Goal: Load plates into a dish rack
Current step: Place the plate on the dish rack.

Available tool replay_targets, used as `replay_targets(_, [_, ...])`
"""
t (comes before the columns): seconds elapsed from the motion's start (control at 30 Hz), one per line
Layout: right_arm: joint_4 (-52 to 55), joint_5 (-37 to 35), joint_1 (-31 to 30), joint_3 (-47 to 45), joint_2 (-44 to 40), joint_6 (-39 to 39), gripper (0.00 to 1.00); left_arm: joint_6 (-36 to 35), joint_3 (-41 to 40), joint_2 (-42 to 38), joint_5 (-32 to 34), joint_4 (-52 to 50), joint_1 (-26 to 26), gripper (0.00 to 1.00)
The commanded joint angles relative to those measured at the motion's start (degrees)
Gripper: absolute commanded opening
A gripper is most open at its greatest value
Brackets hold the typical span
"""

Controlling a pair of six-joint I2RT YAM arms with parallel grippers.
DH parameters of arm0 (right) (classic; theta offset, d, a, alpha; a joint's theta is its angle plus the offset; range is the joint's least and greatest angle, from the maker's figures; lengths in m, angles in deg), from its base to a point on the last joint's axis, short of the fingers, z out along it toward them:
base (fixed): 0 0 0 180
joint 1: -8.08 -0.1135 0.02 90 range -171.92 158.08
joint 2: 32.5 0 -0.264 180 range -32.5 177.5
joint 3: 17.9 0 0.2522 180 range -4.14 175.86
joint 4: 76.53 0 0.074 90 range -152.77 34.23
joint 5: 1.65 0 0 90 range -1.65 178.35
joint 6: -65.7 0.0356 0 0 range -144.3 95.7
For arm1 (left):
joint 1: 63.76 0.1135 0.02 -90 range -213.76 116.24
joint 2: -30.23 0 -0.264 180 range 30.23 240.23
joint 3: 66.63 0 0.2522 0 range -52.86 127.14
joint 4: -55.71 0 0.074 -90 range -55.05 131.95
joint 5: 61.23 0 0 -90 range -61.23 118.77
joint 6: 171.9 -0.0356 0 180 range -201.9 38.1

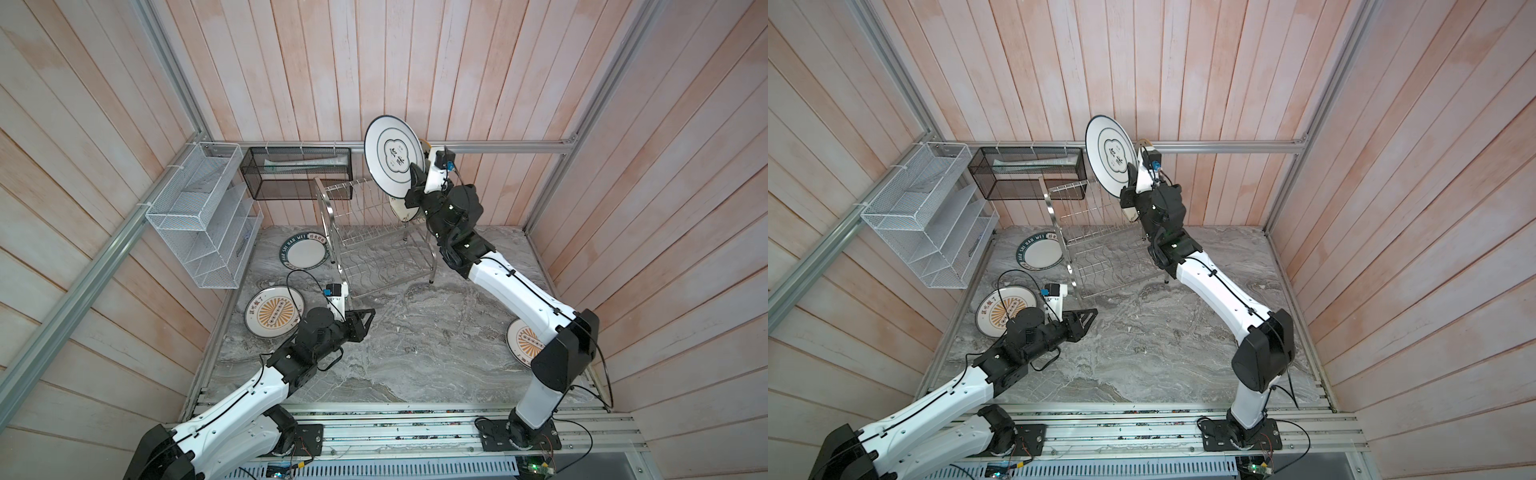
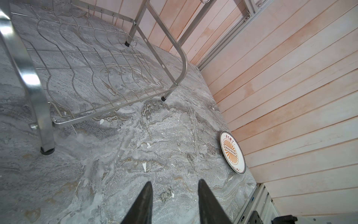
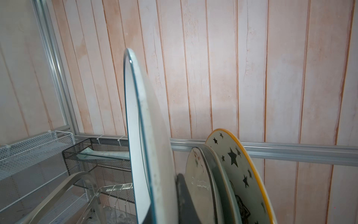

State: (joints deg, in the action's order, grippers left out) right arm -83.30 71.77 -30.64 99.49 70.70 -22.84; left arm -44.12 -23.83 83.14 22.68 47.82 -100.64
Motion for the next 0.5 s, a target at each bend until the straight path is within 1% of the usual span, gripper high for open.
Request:
replay_targets(0.0, [0.9, -8.8, -1.8, 7.0, 3.4, -6.9, 0.0, -1.5, -0.7, -0.8, 2.1, -0.6, -0.2, 0.4])
replay_targets(0.23, [7.7, -15.8, -4.0, 20.6, 13.7, -13.6, 0.0, -2.3, -0.3, 0.6, 1.9, -0.5, -0.2, 0.4])
replay_targets(0.33, [8.3, -18.7, -4.9, 23.7, 16.3, -15.9, 0.0, -2.4, -0.7, 0.8, 2.0, -0.1, -0.2, 0.4])
replay_targets(0.47, [9.1, -20.5, -5.3, 25.5, 17.7, -16.8, 0.0, -2.4, -0.9, 0.9, 2.1, 0.1, -0.2, 0.4])
